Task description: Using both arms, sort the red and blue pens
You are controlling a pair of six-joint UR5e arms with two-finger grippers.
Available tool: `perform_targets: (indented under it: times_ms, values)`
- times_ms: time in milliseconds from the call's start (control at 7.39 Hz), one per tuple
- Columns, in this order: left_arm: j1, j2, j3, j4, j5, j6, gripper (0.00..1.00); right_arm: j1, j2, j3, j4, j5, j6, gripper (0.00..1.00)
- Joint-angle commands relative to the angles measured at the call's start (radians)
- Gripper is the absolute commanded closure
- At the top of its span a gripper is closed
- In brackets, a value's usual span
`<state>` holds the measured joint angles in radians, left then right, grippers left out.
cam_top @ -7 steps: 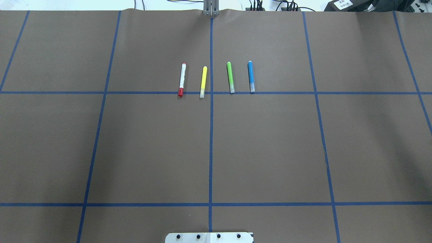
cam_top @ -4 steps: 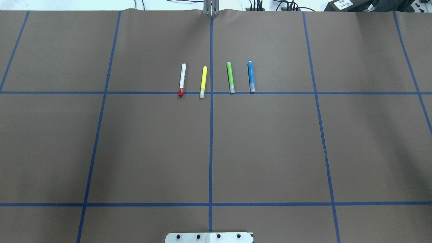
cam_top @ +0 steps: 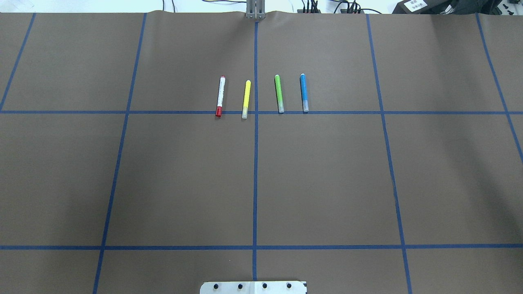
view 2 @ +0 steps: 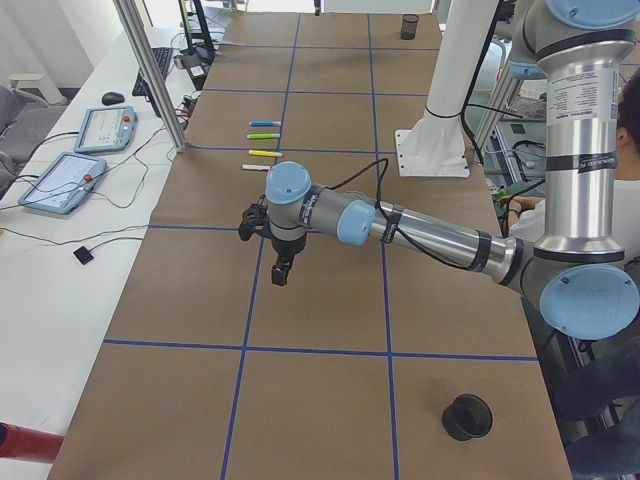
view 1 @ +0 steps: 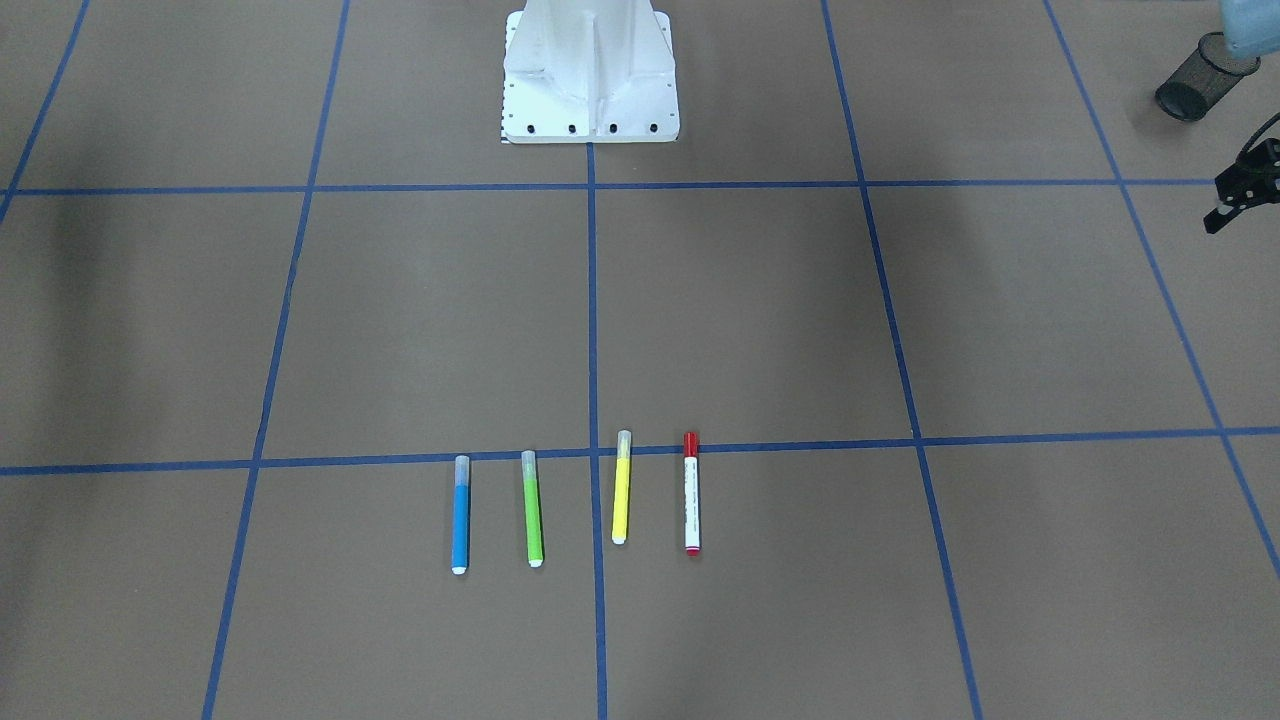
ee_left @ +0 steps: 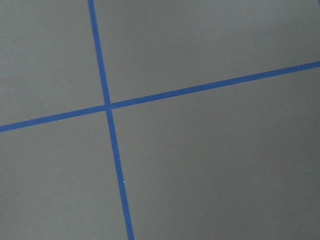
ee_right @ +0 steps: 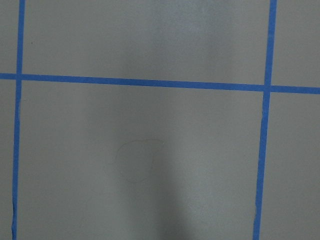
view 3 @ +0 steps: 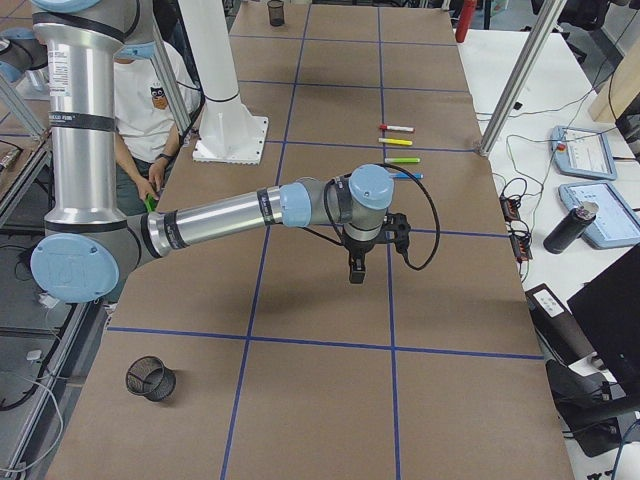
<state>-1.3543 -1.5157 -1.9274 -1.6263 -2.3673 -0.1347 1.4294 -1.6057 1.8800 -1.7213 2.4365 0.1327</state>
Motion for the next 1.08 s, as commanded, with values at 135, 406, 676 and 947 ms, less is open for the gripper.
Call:
perform_targets:
  times_ms: [135,406,676,947]
  values:
    - [0.133,-0.173,0.01,0.013,0.0,-0.283,0.0,-0.027,0.013,-0.012,0.002,0.003,-0.001,0.0]
    - [0.275,-0.326,0.045,0.014,0.046,-0.487,0.01,-0.05,0.007,-0.024,0.069,0.001,0.004,0.0]
    - [0.412,-0.534,0.12,0.154,0.176,-0.598,0.01,-0.052,0.003,-0.036,0.095,-0.004,0.004,0.0]
    - [0.461,-0.728,0.329,0.16,0.18,-0.63,0.01,-0.053,0.003,-0.036,0.095,-0.002,0.004,0.0]
